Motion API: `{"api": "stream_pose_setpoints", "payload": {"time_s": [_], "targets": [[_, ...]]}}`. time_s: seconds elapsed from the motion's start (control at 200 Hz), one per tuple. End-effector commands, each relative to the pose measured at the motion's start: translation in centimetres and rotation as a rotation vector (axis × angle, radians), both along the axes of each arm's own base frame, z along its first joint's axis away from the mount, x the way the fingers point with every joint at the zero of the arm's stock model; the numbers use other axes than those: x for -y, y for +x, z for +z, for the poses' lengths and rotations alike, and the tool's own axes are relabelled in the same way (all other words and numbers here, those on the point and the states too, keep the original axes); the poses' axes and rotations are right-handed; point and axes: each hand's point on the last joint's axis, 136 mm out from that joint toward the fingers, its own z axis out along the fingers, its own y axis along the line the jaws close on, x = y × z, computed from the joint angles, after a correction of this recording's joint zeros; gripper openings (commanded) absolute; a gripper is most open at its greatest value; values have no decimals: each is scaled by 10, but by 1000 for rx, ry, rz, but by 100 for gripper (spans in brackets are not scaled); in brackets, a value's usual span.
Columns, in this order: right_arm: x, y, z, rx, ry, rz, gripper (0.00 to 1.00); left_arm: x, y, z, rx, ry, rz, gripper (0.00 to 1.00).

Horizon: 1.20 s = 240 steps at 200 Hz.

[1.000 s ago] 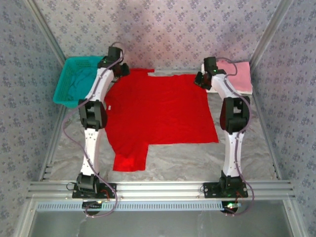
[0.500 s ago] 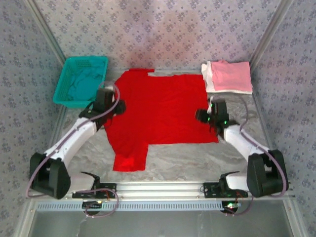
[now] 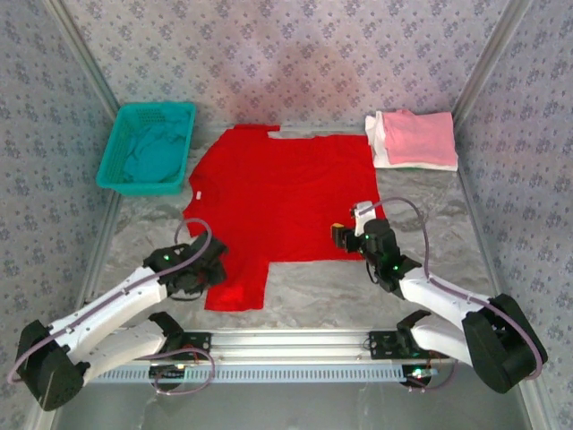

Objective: Fold and stack the t-shirts

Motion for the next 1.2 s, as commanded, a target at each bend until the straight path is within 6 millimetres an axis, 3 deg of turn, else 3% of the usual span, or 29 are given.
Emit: {"api": "stream_pose_setpoints", "payload": {"time_s": [0.0, 0.175, 0.535, 0.72, 0.939, 1.104, 1.194], "targets": [[6, 8, 16, 49, -16, -47, 71, -32, -40, -17, -102, 77, 158, 51], [8, 8, 16, 43, -14, -57, 72, -22, -46, -43, -107, -5, 152, 51], [13, 12, 9, 4, -24, -86, 74, 1, -35, -58, -96, -58, 66, 47], [15, 13, 9, 1, -31, -94, 74, -4, -44, -67, -142, -34, 82, 42], [19, 13, 9, -1, -34, -111, 74, -6, -42, -66, -128, -24, 74, 25], [29, 14, 8, -7, -38, -146, 75, -6, -35, -62, -92, -13, 64, 1], [39, 14, 8, -4, -21, -187, 76, -10, -30, -53, -68, 13, 63, 0]]}}
